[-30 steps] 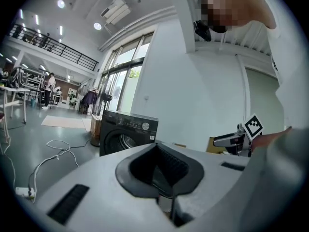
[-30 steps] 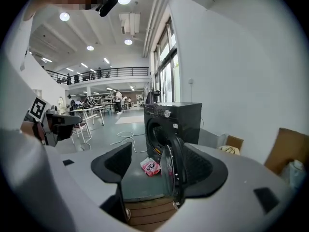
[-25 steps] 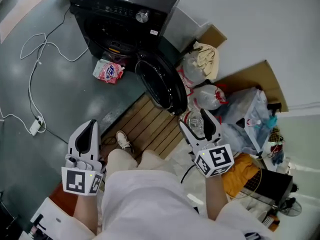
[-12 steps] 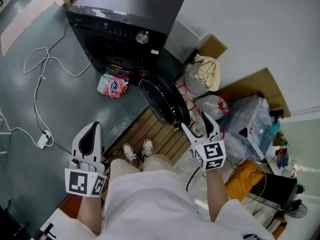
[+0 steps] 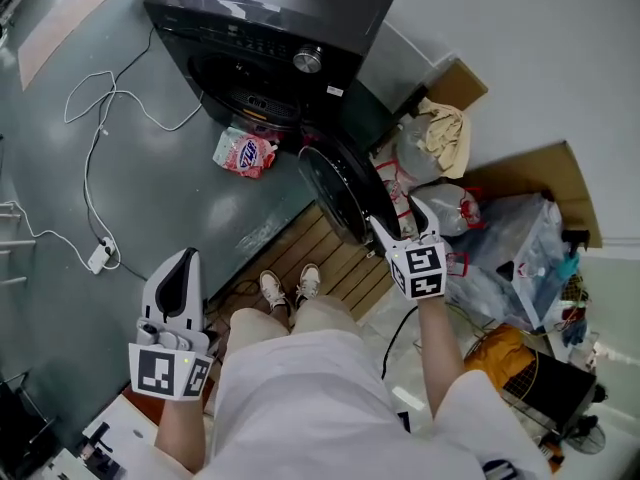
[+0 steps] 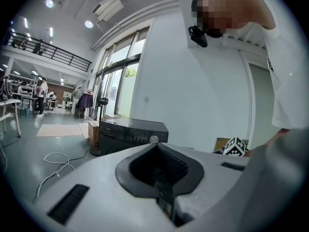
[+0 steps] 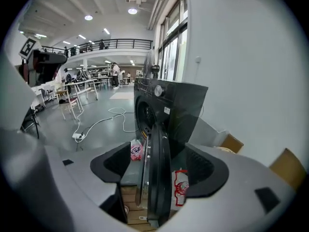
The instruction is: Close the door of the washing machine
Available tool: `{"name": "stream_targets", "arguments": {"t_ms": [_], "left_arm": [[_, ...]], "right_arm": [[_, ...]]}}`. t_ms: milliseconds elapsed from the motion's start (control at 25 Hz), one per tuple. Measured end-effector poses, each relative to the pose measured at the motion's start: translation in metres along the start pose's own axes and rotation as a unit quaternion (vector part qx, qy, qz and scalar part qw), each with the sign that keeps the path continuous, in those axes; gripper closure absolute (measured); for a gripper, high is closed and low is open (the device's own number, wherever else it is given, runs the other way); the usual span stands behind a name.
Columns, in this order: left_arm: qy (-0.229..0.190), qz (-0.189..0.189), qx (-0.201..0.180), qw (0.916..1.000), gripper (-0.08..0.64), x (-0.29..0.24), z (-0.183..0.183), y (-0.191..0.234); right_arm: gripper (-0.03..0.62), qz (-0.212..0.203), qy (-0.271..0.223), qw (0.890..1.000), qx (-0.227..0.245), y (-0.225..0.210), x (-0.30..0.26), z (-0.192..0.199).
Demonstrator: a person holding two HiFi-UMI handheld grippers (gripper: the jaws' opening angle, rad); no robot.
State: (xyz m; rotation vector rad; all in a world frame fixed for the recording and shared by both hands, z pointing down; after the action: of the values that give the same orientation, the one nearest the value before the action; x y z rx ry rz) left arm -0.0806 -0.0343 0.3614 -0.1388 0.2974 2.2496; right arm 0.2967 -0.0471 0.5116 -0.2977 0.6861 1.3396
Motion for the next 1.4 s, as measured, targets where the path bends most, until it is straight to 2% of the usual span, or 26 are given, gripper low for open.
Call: {"name": "stream_targets", "arguments": {"t_ms": [360, 600, 840, 960, 1040, 1400], "left_arm": [[-0.01, -0.034, -0.001, 0.9994, 0.555, 0.006, -0.012, 0.0], [-0.003, -0.068, 0.007, 0.9976, 0.555, 0.023, -0.01, 0.0], [-0.003, -0.082, 0.011, 0.9966, 0.555, 0.031, -0.009, -0.005], [-0.004, -0.09, 0.013, 0.9959, 0.555, 0.035, -0.009, -0.007], [-0.004, -0.096, 0.014, 0.9953, 0.555, 0.038, -0.008, -0.009], [-0.008, -0.11, 0.023, 0.9936, 0.555, 0.055, -0.001, -0.015]], "right_arm": [[0.267, -0.021, 0.073, 0.997, 0.002, -0.008, -0.051, 0.038], [0.267, -0.044, 0.086, 0.995, -0.012, -0.008, -0.061, 0.049], [0.268, -0.073, 0.09, 0.993, -0.016, 0.001, -0.07, 0.049], [0.301, -0.061, 0.087, 0.994, -0.007, -0.001, -0.07, 0.05], [0.393, -0.05, 0.085, 0.995, -0.005, -0.004, -0.07, 0.05], [0.385, -0.051, 0.084, 0.995, -0.01, 0.0, -0.068, 0.05]]}}
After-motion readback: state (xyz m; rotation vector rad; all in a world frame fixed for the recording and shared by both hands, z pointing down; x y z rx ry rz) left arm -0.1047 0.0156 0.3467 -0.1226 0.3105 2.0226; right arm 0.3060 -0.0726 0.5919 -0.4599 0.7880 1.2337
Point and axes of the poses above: the fingertips, and each gripper's own axes: x backward along the fingers, y to its left, z out of its underside, the point moved 6 cm from there along x, backward along the fingers, and after that the axes turned 6 degrees about z, right-handed, at the moved point
